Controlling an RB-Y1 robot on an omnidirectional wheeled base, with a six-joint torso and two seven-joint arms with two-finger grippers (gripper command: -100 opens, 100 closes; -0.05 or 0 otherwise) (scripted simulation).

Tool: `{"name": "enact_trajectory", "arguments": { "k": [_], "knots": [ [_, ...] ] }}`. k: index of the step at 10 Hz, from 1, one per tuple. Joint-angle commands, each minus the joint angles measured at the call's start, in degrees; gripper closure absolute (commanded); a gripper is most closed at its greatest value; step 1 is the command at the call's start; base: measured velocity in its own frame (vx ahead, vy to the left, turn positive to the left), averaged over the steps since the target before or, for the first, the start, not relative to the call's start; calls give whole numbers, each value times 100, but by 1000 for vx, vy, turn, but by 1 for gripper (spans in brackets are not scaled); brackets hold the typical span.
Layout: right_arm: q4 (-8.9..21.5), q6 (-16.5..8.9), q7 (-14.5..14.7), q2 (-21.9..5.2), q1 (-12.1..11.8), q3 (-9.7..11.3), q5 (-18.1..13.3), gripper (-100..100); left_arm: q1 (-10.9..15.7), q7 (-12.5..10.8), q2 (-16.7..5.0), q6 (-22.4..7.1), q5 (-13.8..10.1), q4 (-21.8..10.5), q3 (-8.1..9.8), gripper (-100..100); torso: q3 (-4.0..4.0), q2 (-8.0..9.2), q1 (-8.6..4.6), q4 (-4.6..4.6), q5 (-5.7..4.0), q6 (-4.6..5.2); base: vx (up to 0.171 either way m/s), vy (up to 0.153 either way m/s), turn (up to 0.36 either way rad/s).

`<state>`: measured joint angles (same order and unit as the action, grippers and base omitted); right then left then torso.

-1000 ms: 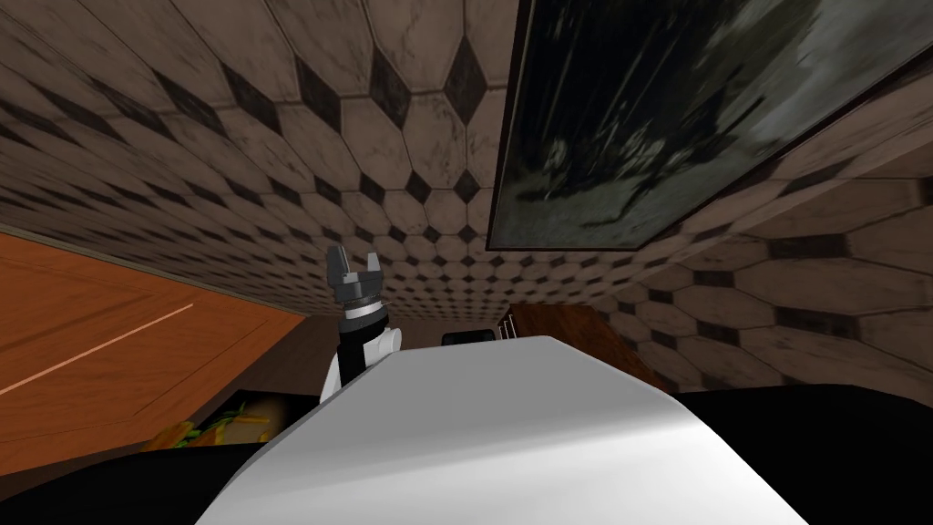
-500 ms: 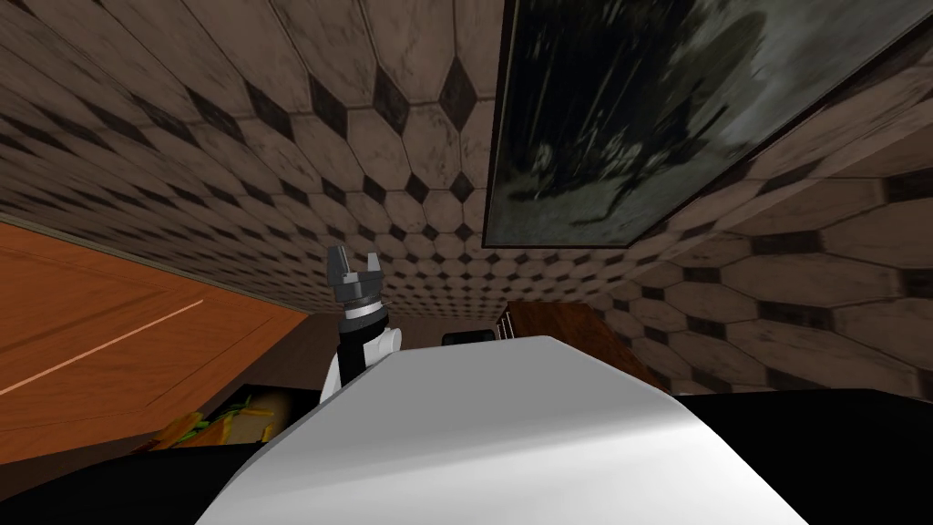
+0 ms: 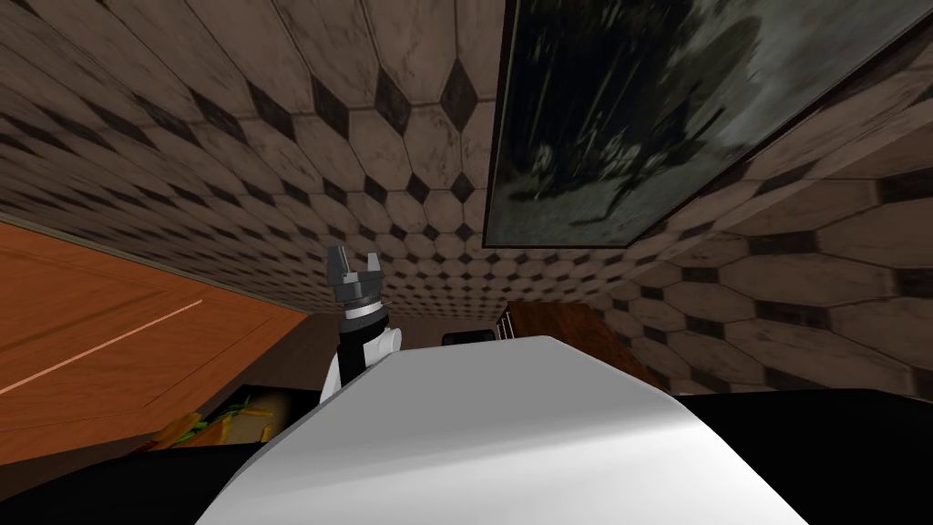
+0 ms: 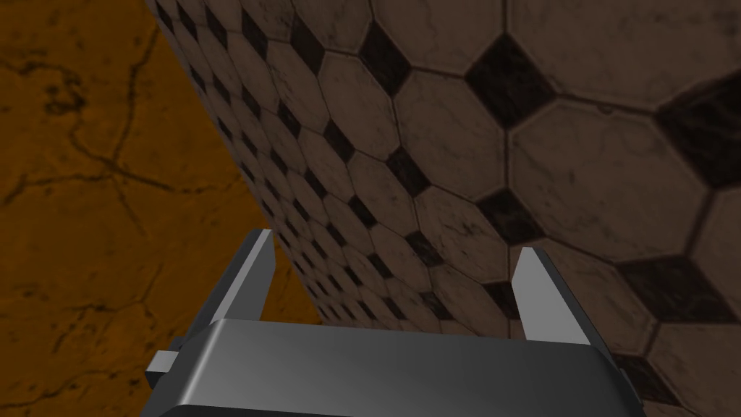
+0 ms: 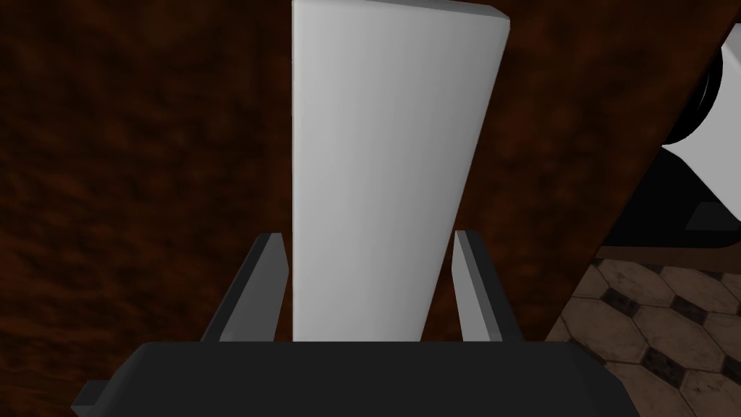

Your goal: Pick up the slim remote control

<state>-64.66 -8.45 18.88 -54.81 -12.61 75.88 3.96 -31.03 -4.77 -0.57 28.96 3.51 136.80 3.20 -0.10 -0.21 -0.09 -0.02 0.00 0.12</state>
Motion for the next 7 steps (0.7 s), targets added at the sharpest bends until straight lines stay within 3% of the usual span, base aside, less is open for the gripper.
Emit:
{"name": "enact_trajectory", "arguments": {
  "k": [1,2,4,5,6,7],
  "knots": [
    [286,286,91,26,-209,-231,-149,100,0,0,0,0,0,0,0,0,0,0,0,0,0,0,72,52,-31],
    [347,339,91,26,-209,-231,-149,100,-1,0,1,0,0,0,0,0,-8,-17,1,-2,-5,0,97,57,-32],
    [749,738,196,57,-462,-506,-322,100,-1,0,0,0,0,0,0,0,-14,-30,-5,-2,-4,-5,90,65,-16],
    [749,784,196,57,-462,-506,-322,100,-1,0,0,0,0,0,0,0,-15,-29,-3,-3,0,-2,63,39,-19],
    [950,1007,249,72,-589,-643,-408,100,-1,0,0,0,0,0,0,0,-12,-23,-10,-1,-4,-5,53,39,-8],
    [950,1007,249,72,-589,-643,-408,100,-1,0,0,0,0,0,0,0,-10,-18,-12,-2,-4,-3,41,32,-13]
  ]
}}
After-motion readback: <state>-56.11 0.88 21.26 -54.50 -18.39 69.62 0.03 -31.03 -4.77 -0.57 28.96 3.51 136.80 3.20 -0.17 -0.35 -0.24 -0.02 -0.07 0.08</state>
